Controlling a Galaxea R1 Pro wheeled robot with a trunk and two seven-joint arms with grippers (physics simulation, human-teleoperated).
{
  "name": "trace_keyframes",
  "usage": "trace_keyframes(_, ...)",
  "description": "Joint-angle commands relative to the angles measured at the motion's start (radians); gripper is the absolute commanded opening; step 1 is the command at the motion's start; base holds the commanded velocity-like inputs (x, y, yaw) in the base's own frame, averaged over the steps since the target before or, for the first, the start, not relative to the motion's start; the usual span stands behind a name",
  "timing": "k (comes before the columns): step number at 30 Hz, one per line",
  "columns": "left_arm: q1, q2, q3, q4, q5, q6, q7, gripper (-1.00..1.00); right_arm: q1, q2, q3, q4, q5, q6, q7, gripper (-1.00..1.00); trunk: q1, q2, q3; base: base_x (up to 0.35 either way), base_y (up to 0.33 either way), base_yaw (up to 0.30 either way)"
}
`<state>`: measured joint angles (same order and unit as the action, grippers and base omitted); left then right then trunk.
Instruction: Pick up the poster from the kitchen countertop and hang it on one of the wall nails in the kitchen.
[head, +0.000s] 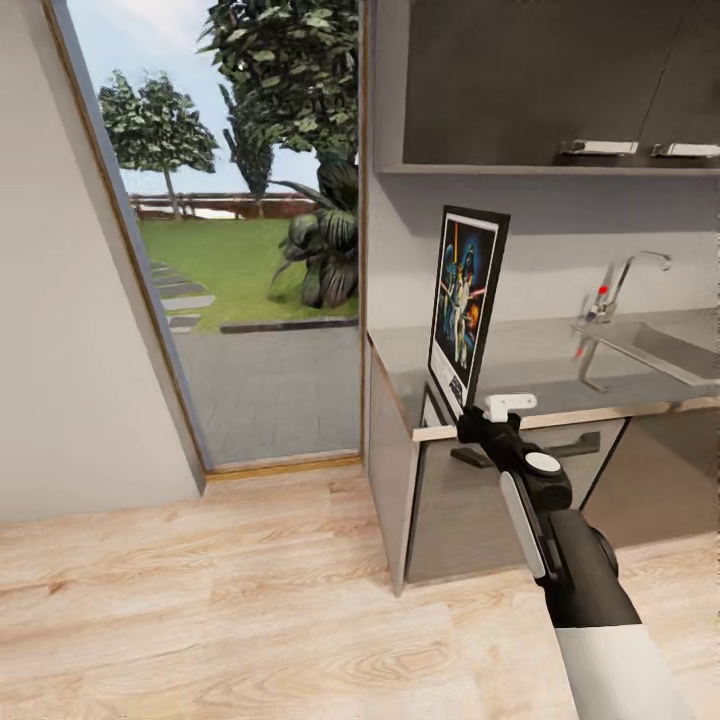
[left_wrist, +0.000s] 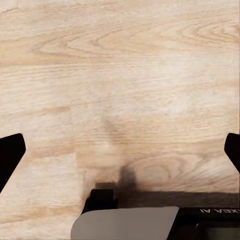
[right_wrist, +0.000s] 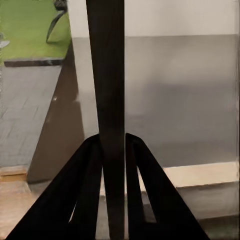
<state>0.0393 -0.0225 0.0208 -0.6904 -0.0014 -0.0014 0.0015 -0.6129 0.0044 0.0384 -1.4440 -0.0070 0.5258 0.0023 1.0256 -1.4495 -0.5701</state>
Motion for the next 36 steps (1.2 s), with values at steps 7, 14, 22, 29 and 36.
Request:
trace_keyframes(7,0.001,-0.001,0.002,-0.002,0.000,0.000,0.001,1.00,-0.001,0.000,0.000,-0.010,-0.002,0.006,0.001,-1.00,-0.001,-0.001,-0.001,-0.298,0.000,0.056)
trace_keyframes(14,0.001,-0.001,0.002,-0.002,0.000,0.000,0.001,1.00,-0.001,0.000,0.001,-0.012,-0.002,0.006,0.001,-1.00,-0.001,-0.001,-0.001,-0.036,0.049,0.266)
trace_keyframes(22,0.001,-0.001,0.002,-0.002,0.000,0.000,0.002,1.00,-0.001,0.000,0.016,-0.012,-0.002,0.007,0.001,-1.00,-0.001,-0.001,-0.001,-0.004,0.240,0.286)
trace_keyframes(29,0.001,-0.001,0.003,-0.003,0.000,0.000,0.001,1.00,-0.001,0.000,0.040,-0.012,-0.002,0.007,0.001,-1.00,-0.001,-0.001,-0.001,-0.001,0.282,0.289)
trace_keyframes(36,0.001,-0.001,0.006,-0.003,0.000,0.000,0.000,1.00,-0.001,0.000,0.042,-0.011,-0.002,0.007,0.001,-1.00,-0.001,-0.001,-0.001,0.000,0.288,0.289)
